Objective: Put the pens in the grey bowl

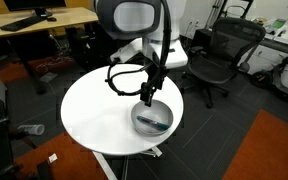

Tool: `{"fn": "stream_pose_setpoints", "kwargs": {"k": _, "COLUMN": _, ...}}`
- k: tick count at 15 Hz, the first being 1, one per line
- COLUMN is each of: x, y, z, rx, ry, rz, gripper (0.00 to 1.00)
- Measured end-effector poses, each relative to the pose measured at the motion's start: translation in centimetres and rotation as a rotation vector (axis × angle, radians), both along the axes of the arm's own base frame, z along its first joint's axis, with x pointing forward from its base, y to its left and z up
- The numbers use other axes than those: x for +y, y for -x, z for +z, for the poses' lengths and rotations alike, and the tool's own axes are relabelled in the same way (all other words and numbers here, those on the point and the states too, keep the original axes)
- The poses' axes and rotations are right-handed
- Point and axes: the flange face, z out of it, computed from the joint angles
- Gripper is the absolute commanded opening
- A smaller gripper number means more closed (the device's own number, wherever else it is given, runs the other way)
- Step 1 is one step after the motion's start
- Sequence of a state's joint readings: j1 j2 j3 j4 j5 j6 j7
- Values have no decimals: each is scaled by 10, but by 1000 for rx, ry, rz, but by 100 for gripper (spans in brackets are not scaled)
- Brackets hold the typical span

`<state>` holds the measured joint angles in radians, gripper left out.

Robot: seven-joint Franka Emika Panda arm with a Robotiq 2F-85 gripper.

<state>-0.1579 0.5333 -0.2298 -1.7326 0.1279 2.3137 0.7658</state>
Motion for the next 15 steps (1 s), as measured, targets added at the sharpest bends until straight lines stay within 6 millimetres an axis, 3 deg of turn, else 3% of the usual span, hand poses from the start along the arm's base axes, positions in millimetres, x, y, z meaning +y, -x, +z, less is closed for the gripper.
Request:
{"fn": "stream_pose_setpoints", "kwargs": {"k": 8, "x": 15, "y": 60, "z": 67, "rx": -25, "ry": -38, "rz": 161, "gripper": 100}}
{"fn": "stream_pose_setpoints", "kwargs": {"k": 15, "x": 28, "y": 94, "z": 100, "rx": -53, "ry": -53, "rz": 280, "gripper": 100}}
